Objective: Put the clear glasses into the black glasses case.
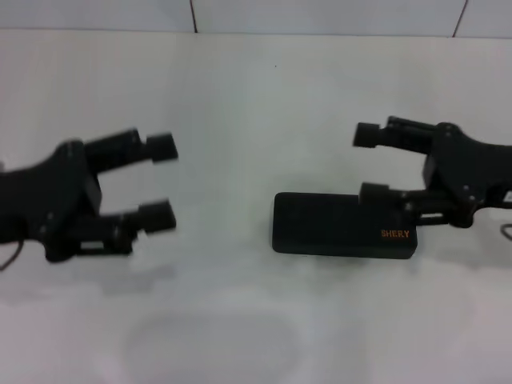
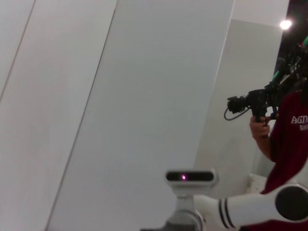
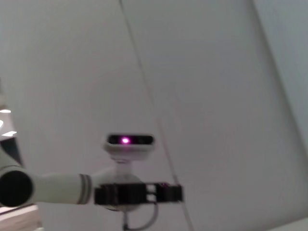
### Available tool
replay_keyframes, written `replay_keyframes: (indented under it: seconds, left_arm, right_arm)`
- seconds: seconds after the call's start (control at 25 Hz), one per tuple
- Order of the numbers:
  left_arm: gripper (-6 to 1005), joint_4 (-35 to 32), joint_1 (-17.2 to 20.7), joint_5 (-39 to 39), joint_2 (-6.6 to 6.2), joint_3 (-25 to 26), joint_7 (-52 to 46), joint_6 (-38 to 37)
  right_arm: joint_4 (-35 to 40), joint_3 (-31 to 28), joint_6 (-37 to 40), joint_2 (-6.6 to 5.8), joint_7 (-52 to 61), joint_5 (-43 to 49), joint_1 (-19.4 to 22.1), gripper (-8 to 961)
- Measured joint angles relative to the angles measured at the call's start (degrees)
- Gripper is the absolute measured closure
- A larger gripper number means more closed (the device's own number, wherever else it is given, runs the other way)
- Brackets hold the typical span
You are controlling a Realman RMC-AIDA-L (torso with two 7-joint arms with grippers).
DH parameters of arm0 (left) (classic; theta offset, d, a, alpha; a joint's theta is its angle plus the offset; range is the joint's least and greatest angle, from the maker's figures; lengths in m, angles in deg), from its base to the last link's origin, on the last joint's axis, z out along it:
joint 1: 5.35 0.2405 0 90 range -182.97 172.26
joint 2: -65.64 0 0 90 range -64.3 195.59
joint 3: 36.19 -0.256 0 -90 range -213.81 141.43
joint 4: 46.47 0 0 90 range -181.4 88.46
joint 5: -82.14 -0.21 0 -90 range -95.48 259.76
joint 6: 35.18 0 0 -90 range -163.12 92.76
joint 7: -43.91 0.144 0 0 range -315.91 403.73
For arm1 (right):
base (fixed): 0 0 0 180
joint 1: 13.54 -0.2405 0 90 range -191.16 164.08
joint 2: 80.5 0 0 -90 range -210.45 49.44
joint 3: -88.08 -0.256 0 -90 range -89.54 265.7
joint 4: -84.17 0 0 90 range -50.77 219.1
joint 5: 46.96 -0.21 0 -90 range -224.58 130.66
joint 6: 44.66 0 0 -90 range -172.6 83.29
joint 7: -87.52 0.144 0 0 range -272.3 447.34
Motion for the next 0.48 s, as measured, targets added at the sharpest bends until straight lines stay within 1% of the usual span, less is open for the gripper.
replay_keyframes:
  seconds: [0.04,0.08,0.12,0.16,0.24,0.36,0.44,0.48]
  left_arm:
    - [240,0.28,0.06,-0.95,0.28,0.00,0.70,-0.26]
    - [210,0.50,0.10,-2.22,0.61,0.11,1.72,-0.43]
    - [180,0.50,0.10,-2.22,0.61,0.11,1.72,-0.43]
    - [150,0.89,0.24,-5.26,1.23,0.49,4.47,-0.42]
    - [136,1.36,0.36,-6.97,1.51,0.68,6.13,-0.36]
    - [116,2.51,0.46,-9.14,1.63,0.73,9.58,-0.01]
    - [116,4.69,0.48,-10.04,1.52,0.76,12.36,0.73]
    - [116,4.69,0.48,-10.04,1.52,0.76,12.36,0.73]
  right_arm:
    - [-0.26,1.34,0.00,0.01,-0.09,-0.85,-0.21,222]
    - [-0.72,4.18,-0.26,-0.02,-0.25,-2.55,-0.60,191]
    - [-0.75,5.86,-0.69,-0.04,-0.38,-3.27,-0.85,160]
    - [-0.74,7.67,-1.21,-0.03,-0.59,-3.94,-1.17,129]
    - [-0.73,9.70,-1.83,-0.02,-1.21,-4.23,-1.88,67]
    - [-0.84,14.06,-2.81,0.02,-2.27,-4.93,-2.84,67]
    - [-0.92,18.56,-3.42,0.04,-3.42,-7.02,-2.81,67]
    - [-0.92,18.56,-3.42,0.04,-3.42,-7.02,-2.81,67]
